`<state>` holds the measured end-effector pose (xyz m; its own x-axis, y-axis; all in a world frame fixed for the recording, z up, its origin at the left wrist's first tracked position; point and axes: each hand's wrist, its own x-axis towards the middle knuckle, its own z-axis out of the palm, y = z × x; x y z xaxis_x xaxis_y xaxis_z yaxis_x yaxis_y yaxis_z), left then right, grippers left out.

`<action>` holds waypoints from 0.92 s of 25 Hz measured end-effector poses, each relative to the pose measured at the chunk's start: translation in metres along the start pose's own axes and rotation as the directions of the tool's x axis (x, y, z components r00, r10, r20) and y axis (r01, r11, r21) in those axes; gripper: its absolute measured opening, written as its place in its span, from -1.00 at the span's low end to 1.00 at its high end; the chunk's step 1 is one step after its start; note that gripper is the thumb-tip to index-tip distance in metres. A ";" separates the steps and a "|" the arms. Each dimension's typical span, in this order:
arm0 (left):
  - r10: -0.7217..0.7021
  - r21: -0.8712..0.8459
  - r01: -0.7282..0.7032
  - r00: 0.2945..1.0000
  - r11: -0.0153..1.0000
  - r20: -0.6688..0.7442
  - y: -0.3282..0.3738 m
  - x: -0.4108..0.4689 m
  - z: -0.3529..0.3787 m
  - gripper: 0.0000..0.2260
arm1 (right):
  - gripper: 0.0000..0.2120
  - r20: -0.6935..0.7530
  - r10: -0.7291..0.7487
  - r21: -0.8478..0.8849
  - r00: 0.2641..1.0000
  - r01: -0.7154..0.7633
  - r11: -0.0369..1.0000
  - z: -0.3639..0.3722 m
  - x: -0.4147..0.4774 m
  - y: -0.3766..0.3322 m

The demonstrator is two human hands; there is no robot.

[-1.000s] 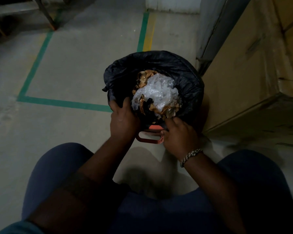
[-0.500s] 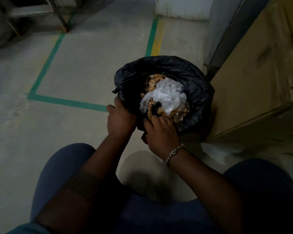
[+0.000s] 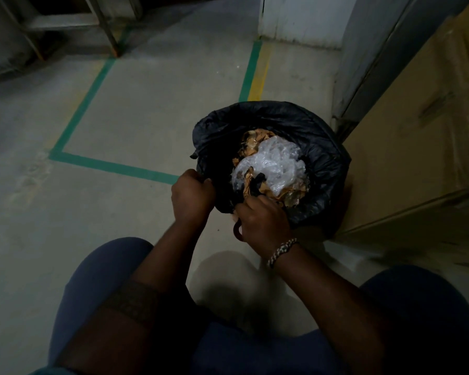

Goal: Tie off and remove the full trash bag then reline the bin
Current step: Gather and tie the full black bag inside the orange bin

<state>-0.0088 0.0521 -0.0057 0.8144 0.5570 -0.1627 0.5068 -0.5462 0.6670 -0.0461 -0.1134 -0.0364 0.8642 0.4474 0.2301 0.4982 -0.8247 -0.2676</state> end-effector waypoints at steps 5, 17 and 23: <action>-0.194 -0.429 0.232 0.972 0.873 0.131 0.007 0.014 -0.003 -0.91 | -0.88 -0.053 0.020 0.067 0.998 -0.016 0.998 0.001 0.000 0.000; -0.379 -0.744 0.622 0.767 0.243 0.518 0.016 0.025 -0.024 -0.89 | -0.90 -0.080 0.015 0.064 0.997 -0.010 0.998 0.002 -0.002 -0.002; -0.474 -0.585 0.743 0.663 0.324 0.580 0.008 0.024 -0.014 -0.76 | -0.92 -0.069 0.017 0.061 0.997 -0.013 0.998 0.002 -0.001 -0.001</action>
<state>0.0107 0.0703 0.0057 0.4637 0.2651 -0.8454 0.6045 0.6030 0.5206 -0.0477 -0.1123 -0.0379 0.8656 0.4087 0.2893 0.4906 -0.8077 -0.3270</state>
